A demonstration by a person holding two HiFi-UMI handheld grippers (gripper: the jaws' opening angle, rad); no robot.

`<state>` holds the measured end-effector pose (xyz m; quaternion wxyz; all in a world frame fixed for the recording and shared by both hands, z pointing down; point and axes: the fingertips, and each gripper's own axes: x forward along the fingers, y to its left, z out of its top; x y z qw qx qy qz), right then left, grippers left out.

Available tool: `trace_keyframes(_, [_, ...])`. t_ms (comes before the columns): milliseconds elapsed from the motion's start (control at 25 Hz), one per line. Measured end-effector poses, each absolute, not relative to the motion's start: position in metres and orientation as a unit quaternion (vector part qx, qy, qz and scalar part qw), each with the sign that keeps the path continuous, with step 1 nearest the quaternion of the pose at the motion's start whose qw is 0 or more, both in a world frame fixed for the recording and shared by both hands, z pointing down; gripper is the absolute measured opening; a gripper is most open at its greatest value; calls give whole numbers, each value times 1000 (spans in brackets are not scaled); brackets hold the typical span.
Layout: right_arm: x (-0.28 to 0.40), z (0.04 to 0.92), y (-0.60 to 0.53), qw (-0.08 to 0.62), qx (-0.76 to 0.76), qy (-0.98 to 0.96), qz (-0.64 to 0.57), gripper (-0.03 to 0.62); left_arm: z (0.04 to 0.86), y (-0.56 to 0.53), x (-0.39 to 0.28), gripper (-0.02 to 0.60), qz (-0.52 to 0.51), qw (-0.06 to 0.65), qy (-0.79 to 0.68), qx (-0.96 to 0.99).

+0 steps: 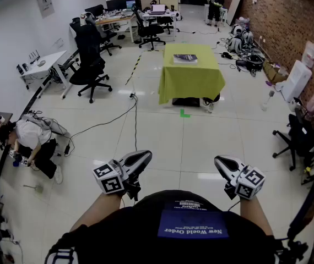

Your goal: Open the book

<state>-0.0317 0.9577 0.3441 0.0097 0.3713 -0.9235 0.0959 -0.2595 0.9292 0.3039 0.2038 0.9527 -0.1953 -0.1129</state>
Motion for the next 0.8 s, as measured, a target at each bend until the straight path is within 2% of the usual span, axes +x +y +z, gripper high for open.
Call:
trace_keyframes(400, [34, 344, 961, 6, 371, -923, 101, -14, 310, 931, -180, 6, -114, 223, -179, 952])
trace_keyframes(800, [24, 365, 902, 25, 377, -919, 114, -14, 321, 869, -186, 6, -112, 236, -166, 951])
